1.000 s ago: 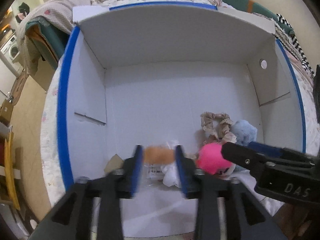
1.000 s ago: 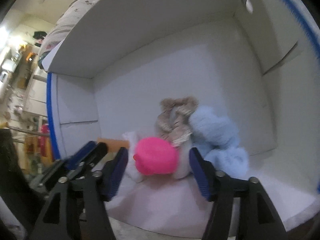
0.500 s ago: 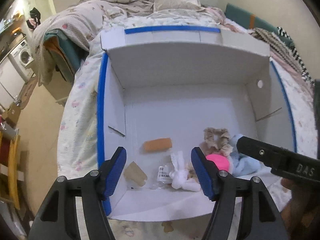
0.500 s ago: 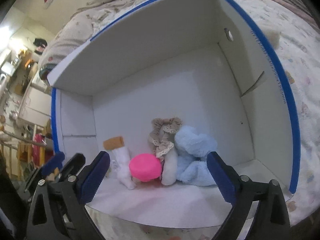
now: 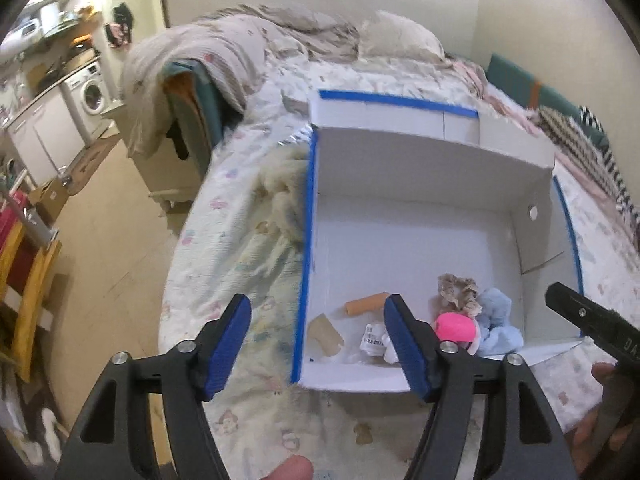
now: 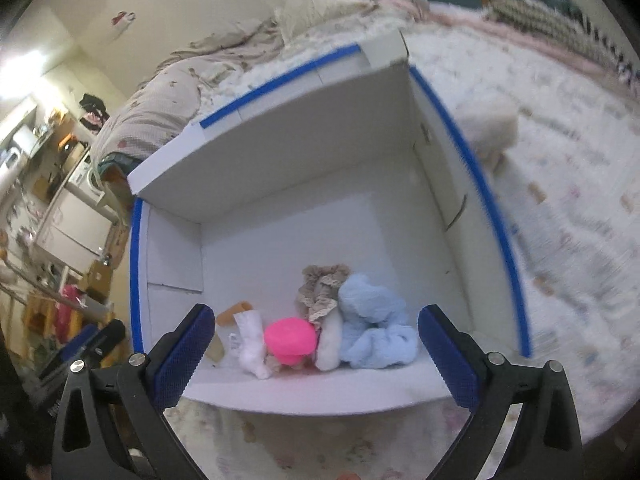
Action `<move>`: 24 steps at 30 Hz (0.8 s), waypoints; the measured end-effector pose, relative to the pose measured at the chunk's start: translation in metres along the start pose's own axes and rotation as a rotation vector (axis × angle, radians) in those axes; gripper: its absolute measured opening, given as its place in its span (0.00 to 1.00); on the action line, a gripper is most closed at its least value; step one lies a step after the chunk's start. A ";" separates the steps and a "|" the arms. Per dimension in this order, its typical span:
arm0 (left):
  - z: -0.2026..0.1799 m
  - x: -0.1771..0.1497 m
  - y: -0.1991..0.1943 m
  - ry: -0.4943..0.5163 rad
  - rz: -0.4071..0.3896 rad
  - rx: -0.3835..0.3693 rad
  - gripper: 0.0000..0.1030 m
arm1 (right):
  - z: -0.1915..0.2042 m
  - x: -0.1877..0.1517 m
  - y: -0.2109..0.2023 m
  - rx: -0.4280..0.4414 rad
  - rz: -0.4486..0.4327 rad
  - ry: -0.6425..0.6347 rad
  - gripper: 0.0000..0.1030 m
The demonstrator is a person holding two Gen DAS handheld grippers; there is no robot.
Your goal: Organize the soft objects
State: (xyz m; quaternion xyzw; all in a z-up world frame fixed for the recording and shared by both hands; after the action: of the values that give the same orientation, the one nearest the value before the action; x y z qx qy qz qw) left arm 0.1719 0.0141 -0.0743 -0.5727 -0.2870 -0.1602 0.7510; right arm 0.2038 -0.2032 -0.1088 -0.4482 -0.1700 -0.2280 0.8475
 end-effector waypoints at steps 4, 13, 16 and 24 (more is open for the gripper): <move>0.013 -0.005 -0.024 -0.040 -0.057 -0.015 0.82 | 0.010 -0.004 -0.021 -0.011 -0.054 -0.067 1.00; 0.014 -0.027 -0.062 -0.049 -0.122 -0.094 0.94 | 0.034 -0.022 -0.064 -0.048 -0.142 -0.208 1.00; 0.010 -0.036 -0.067 -0.017 -0.142 -0.077 0.94 | 0.035 -0.036 -0.070 -0.064 -0.150 -0.227 1.00; 0.001 -0.046 -0.041 0.034 -0.113 -0.021 0.94 | 0.031 -0.046 -0.054 -0.138 -0.131 -0.292 1.00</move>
State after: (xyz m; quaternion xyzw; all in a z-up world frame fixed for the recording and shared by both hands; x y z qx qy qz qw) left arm 0.1120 -0.0008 -0.0712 -0.5606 -0.3043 -0.2153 0.7394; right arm 0.1336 -0.1929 -0.0782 -0.5216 -0.3040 -0.2263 0.7644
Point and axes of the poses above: each gripper's, at about its wrist camera, not at the fingertips, and y roughly the way its jaws point, z to its left, x to its top, the point moved 10 cm from there along y, roughly the way its jaws point, and after that the axes turned 14 degrees about x, right-handed, at the moved point
